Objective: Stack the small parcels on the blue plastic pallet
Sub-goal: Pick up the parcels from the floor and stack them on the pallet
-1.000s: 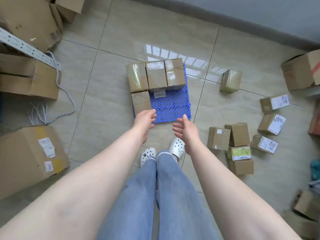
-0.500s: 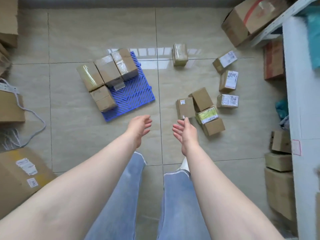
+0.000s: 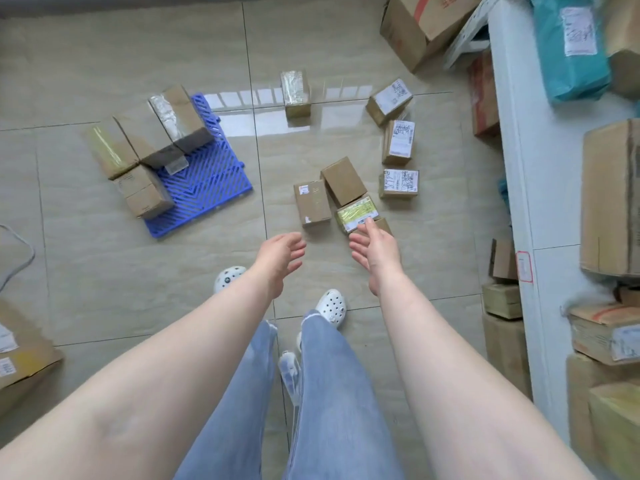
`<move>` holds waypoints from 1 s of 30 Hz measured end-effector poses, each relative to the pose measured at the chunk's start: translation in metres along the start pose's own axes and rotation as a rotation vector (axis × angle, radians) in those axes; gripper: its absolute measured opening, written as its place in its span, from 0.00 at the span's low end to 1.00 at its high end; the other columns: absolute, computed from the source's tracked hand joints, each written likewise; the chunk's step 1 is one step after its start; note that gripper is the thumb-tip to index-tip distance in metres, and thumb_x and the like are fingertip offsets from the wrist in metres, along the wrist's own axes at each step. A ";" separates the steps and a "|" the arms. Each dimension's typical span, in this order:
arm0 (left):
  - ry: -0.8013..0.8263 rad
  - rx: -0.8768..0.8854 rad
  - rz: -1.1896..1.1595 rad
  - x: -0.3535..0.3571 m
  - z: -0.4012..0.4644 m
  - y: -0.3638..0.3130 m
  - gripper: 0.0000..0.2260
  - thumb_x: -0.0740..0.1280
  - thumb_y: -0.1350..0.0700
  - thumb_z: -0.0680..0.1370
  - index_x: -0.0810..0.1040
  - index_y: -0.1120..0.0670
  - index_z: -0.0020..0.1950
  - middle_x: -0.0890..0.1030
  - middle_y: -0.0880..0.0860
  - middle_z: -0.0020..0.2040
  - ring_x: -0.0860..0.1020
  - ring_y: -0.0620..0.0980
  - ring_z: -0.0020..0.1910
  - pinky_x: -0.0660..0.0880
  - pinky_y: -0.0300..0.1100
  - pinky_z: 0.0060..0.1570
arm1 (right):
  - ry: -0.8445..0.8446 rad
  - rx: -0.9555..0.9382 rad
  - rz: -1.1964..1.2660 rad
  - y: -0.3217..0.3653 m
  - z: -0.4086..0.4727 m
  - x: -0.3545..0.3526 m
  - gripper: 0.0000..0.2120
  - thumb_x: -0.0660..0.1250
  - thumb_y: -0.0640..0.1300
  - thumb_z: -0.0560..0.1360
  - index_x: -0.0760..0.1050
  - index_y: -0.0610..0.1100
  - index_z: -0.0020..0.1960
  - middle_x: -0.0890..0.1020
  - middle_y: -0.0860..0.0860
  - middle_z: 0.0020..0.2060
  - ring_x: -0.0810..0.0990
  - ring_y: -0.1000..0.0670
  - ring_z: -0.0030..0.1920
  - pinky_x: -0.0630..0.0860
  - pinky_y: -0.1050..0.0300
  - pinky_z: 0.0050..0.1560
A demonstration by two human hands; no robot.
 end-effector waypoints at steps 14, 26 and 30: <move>-0.051 0.021 -0.028 0.009 0.089 -0.040 0.10 0.65 0.58 0.80 0.74 0.57 0.61 0.78 0.56 0.59 0.76 0.52 0.59 0.73 0.44 0.60 | 0.086 -0.025 -0.176 0.031 0.104 0.036 0.19 0.62 0.50 0.81 0.73 0.38 0.65 0.78 0.41 0.63 0.76 0.45 0.64 0.70 0.52 0.67; -0.125 -0.020 0.147 0.019 0.296 0.010 0.27 0.69 0.49 0.77 0.69 0.57 0.73 0.72 0.54 0.71 0.70 0.52 0.69 0.65 0.51 0.72 | 0.192 -0.041 -0.471 -0.036 0.299 0.077 0.20 0.60 0.51 0.81 0.73 0.39 0.67 0.78 0.48 0.56 0.75 0.47 0.65 0.69 0.56 0.60; -0.122 -0.081 0.141 0.027 0.363 0.041 0.33 0.68 0.45 0.77 0.61 0.54 0.78 0.64 0.51 0.77 0.65 0.55 0.74 0.61 0.49 0.73 | 0.220 -0.056 -0.559 -0.068 0.366 0.096 0.27 0.61 0.56 0.80 0.69 0.40 0.72 0.74 0.48 0.68 0.72 0.47 0.69 0.68 0.51 0.68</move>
Point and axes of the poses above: each hand's wrist, its own z-axis towards the middle knuckle, its own x-axis out of the palm, y = z × x, the point moved 6 cm from there along z, towards the middle knuckle
